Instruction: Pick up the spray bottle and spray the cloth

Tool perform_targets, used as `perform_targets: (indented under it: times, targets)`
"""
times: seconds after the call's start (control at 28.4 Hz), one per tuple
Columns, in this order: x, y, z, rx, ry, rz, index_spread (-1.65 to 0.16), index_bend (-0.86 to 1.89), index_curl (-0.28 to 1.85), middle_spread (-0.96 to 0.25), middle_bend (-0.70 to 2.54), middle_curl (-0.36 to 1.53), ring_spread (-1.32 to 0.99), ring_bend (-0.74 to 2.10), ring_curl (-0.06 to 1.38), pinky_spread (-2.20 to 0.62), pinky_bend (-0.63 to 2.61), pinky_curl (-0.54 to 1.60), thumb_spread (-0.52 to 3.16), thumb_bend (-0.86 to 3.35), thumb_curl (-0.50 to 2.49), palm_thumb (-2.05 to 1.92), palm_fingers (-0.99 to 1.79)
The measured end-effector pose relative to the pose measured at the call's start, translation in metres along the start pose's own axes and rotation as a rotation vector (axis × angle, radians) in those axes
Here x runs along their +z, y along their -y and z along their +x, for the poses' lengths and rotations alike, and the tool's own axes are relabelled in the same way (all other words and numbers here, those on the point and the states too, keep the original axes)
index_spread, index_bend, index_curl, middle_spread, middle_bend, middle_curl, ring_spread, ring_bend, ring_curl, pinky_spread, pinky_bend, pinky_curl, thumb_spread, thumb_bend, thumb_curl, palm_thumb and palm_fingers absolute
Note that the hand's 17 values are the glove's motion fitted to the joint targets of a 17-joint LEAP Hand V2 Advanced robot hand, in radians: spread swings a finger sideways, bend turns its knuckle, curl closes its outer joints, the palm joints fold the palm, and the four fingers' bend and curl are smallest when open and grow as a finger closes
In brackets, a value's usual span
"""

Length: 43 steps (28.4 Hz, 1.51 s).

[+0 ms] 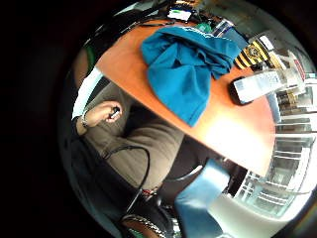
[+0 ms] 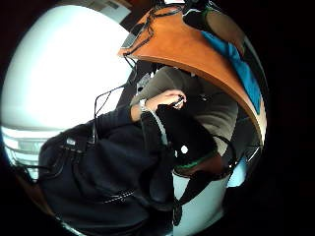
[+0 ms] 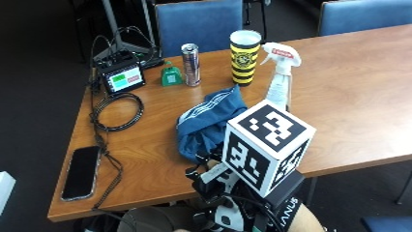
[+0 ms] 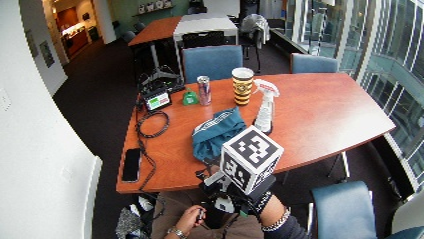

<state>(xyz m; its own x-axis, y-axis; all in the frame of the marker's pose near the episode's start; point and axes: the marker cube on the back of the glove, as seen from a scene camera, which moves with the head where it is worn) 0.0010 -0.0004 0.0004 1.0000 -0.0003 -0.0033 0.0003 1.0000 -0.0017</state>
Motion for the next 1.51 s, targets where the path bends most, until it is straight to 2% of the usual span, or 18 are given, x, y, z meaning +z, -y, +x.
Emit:
perform_targets:
  times: [0.35, 0.77, 0.91, 1.2, 1.51]
  targets:
    - [0.003, 0.003, 0.004, 0.009, 0.005, -0.016, -0.38, 0.36, 0.22, -0.1, 0.18, 0.13, -0.1, 0.28, 0.15, 0.14, 0.23, 0.16, 0.88, 0.19, 0.11, 0.38, 0.47]
    - [0.008, 0.018, 0.014, 0.035, 0.006, -0.009, -0.42, 0.31, 0.28, -0.1, 0.18, 0.2, -0.11, 0.27, 0.2, 0.16, 0.2, 0.22, 1.09, 0.14, 0.16, 0.42, 0.51]
    - [-0.009, 0.034, 0.035, 0.068, -0.018, 0.06, -0.42, 0.31, 0.29, -0.1, 0.18, 0.22, -0.11, 0.27, 0.21, 0.17, 0.18, 0.23, 1.13, 0.14, 0.18, 0.45, 0.53]
    - [-0.053, 0.055, 0.097, 0.304, -0.12, 0.287, -0.41, 0.26, 0.31, -0.11, 0.2, 0.26, -0.11, 0.34, 0.25, 0.16, 0.15, 0.23, 1.17, 0.15, 0.22, 0.55, 0.68]
    - [-0.08, 0.07, 0.162, 0.694, -0.164, 0.703, -0.39, 0.17, 0.32, -0.15, 0.28, 0.32, -0.15, 0.45, 0.31, 0.12, 0.14, 0.21, 1.12, 0.15, 0.29, 0.71, 0.9]
